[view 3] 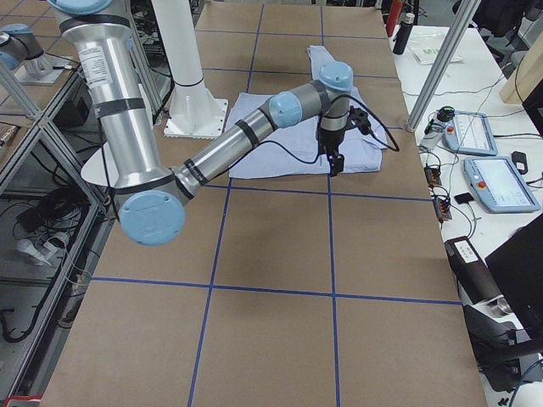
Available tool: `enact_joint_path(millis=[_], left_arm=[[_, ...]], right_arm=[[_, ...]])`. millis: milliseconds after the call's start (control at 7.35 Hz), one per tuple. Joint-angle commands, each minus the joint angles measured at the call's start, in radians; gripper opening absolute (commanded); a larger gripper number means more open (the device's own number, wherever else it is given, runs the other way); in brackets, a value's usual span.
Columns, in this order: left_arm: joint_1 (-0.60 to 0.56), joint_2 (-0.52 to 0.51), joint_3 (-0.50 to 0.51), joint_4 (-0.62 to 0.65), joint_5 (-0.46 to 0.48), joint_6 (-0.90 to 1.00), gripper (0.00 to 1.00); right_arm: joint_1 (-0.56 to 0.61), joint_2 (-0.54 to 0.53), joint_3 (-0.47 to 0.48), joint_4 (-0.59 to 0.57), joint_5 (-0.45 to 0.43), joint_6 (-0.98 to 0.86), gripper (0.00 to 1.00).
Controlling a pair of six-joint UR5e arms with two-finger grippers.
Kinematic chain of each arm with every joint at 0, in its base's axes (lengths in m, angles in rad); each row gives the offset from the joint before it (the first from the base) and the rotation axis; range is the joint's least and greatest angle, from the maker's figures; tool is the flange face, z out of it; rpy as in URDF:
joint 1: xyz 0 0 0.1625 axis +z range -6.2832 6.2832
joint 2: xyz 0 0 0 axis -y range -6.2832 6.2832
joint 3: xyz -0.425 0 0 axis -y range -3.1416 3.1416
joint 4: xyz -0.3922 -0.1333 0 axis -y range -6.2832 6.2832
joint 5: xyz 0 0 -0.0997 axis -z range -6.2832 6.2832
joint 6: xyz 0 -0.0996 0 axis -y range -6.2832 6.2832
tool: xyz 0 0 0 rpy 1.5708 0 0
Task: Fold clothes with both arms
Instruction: 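Release the folded side and raise the right gripper away, then lower the left gripper and grasp the cuff of the other sleeve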
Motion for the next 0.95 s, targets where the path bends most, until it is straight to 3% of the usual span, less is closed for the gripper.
enact_joint_path(millis=[0,272,544,816], left_arm=[[0.043,-0.045,0.186,-0.246,0.065,-0.186,1.00],[0.157,-0.045,0.238,-0.292,0.154,-0.301,1.00],[0.223,-0.046,0.345,-0.491,0.186,-0.455,1.00],[0.274,-0.048,0.350,-0.547,0.259,-0.539,1.00]], right_arm=[[0.145,-0.169,0.001,0.000,0.014,-0.221,1.00],[0.153,-0.211,-0.001,0.014,0.011,-0.212,1.00],[0.153,-0.211,-0.002,0.014,0.011,-0.212,1.00],[0.153,-0.211,-0.004,0.014,0.011,-0.211,1.00]])
